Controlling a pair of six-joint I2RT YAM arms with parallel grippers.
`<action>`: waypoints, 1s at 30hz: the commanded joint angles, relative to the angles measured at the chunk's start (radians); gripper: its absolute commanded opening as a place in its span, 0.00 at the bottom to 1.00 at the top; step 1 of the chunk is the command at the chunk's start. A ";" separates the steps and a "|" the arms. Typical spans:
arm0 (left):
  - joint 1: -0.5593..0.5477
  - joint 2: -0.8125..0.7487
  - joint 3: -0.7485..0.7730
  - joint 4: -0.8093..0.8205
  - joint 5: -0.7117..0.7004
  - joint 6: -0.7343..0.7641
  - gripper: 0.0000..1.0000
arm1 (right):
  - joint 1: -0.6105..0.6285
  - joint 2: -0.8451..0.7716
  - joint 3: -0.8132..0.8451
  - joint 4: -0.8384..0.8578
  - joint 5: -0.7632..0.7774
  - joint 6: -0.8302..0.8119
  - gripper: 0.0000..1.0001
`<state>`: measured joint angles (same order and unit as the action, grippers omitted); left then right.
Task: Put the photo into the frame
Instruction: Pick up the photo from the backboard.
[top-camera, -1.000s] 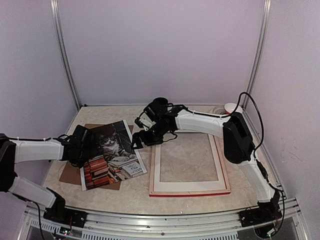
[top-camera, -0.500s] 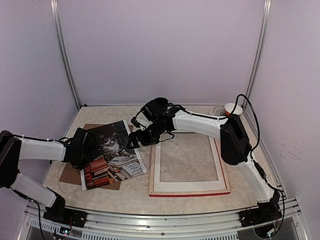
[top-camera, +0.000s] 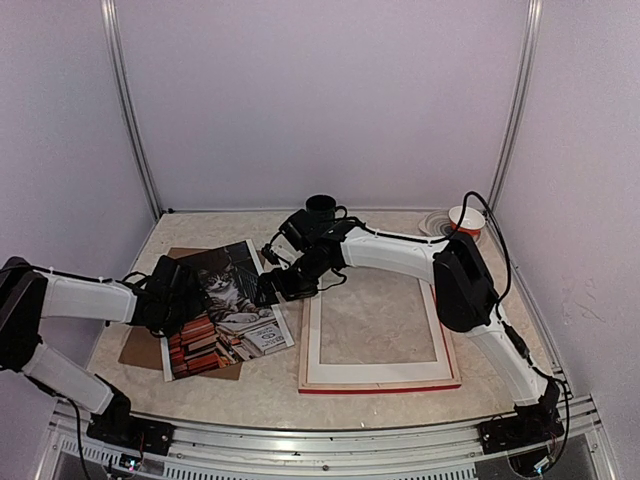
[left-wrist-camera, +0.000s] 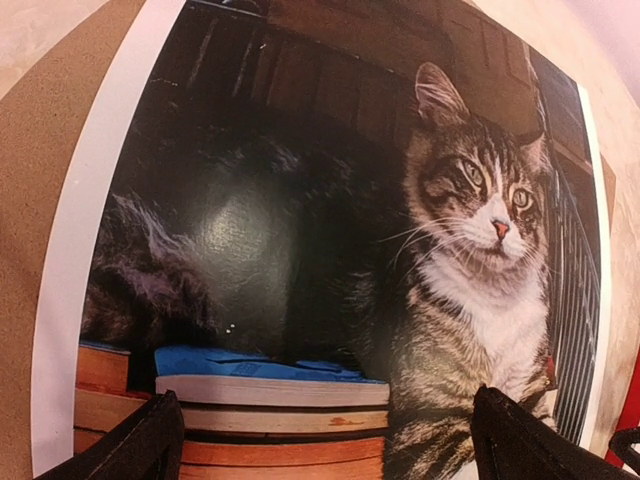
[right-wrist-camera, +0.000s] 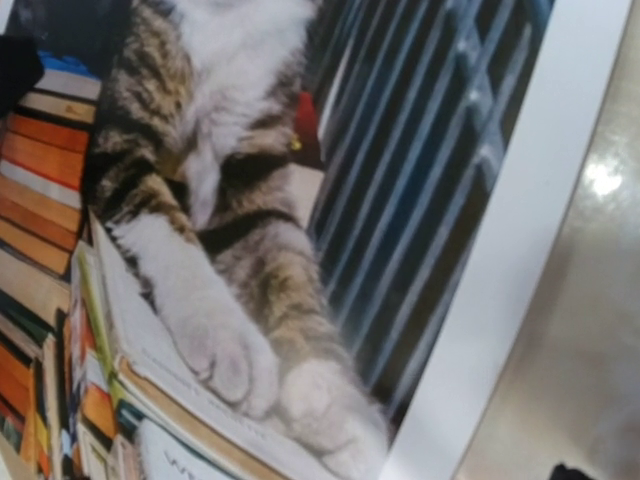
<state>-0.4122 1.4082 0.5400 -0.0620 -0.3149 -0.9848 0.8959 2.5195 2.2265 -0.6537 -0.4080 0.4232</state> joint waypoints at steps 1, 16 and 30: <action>-0.002 -0.018 0.003 -0.056 0.024 -0.011 0.99 | 0.013 0.028 0.007 -0.016 -0.024 0.010 0.99; 0.037 -0.088 -0.072 -0.041 0.033 -0.017 0.99 | 0.024 0.048 0.003 -0.013 -0.047 0.030 0.99; 0.036 -0.027 -0.065 -0.016 0.053 -0.011 0.99 | 0.039 0.062 0.005 -0.009 -0.075 0.043 0.99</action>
<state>-0.3801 1.3560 0.4835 -0.0338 -0.3099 -0.9897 0.9195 2.5488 2.2265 -0.6506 -0.4580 0.4526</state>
